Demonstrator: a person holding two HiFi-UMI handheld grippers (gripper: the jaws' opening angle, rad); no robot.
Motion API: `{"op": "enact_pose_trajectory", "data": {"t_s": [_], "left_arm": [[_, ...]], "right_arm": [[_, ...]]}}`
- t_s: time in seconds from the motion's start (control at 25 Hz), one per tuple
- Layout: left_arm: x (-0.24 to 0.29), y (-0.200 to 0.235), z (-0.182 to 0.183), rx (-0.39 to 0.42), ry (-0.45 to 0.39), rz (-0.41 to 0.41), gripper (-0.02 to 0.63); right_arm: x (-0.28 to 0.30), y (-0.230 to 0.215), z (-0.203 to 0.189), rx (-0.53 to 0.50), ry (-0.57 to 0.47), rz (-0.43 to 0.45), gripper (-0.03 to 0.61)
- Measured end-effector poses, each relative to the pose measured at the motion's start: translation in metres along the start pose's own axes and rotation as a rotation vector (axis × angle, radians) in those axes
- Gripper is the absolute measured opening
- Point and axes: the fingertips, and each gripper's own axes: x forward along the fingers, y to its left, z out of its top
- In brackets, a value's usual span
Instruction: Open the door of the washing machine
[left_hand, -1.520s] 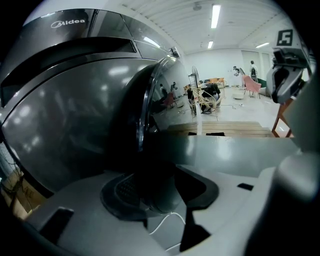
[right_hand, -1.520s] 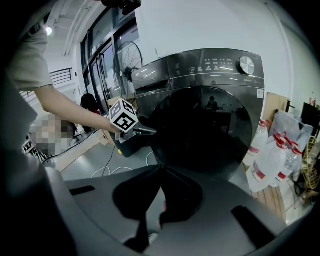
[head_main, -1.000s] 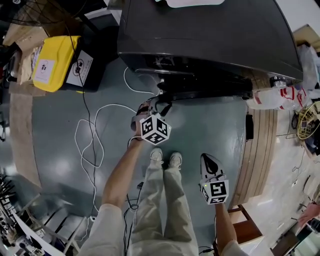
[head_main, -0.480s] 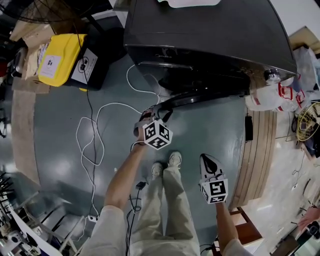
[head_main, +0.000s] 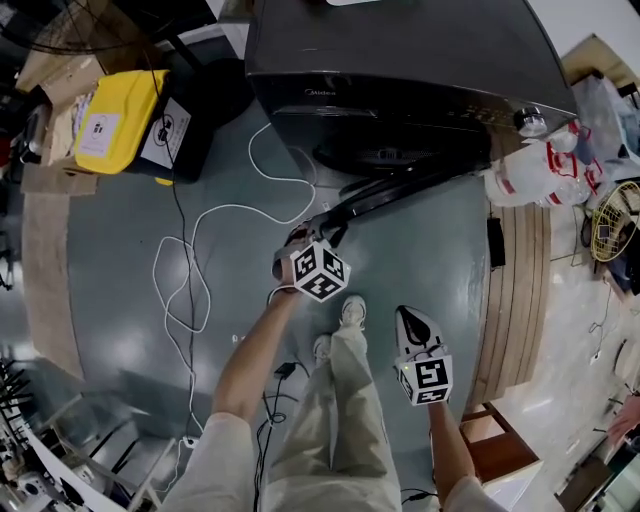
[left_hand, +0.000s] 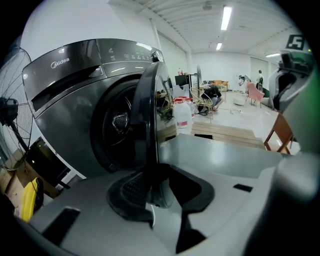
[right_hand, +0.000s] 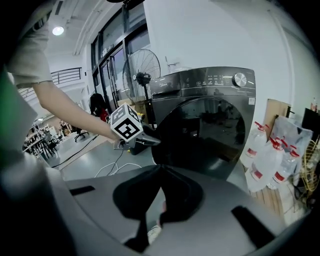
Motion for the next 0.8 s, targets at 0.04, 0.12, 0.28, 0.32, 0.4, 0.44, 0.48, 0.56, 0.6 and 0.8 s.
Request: {"op": "enact_pose_trajectory", "data": {"t_s": [0.04, 0.12, 0.28, 0.32, 0.4, 0.44, 0.48, 0.56, 0.6, 0.8], "left_arm": [[-0.003, -0.006, -0.001, -0.001, 0.000, -0.010, 0.112], [-0.009, -0.020, -0.002, 0.001, 0.000, -0.030, 0.104], [-0.018, -0.051, 0.001, -0.002, -0.002, -0.076, 0.099], [-0.020, -0.060, 0.002, -0.001, -0.002, -0.087, 0.094], [-0.025, -0.079, 0.002, 0.003, 0.003, -0.115, 0.086], [-0.028, -0.088, 0.003, 0.007, 0.006, -0.130, 0.086], [-0.030, -0.097, 0.004, 0.013, 0.008, -0.144, 0.083], [-0.034, -0.115, 0.007, 0.016, 0.013, -0.176, 0.083], [-0.036, -0.125, 0.009, 0.013, 0.014, -0.189, 0.084], [-0.040, -0.161, 0.019, -0.016, 0.002, -0.212, 0.094]], "right_arm": [[-0.004, 0.004, -0.002, 0.003, -0.001, -0.003, -0.002], [-0.011, 0.008, -0.006, 0.008, -0.005, -0.013, -0.002], [-0.029, 0.010, -0.015, 0.024, -0.021, -0.046, -0.002], [-0.034, 0.011, -0.017, 0.029, -0.024, -0.054, -0.002], [-0.046, 0.015, -0.025, 0.041, -0.026, -0.069, -0.002], [-0.051, 0.016, -0.028, 0.047, -0.027, -0.076, -0.002], [-0.057, 0.018, -0.032, 0.053, -0.027, -0.084, -0.002], [-0.069, 0.020, -0.039, 0.068, -0.025, -0.101, -0.002], [-0.075, 0.021, -0.043, 0.077, -0.024, -0.110, -0.002], [-0.102, 0.017, -0.064, 0.119, -0.020, -0.157, -0.002]]}}
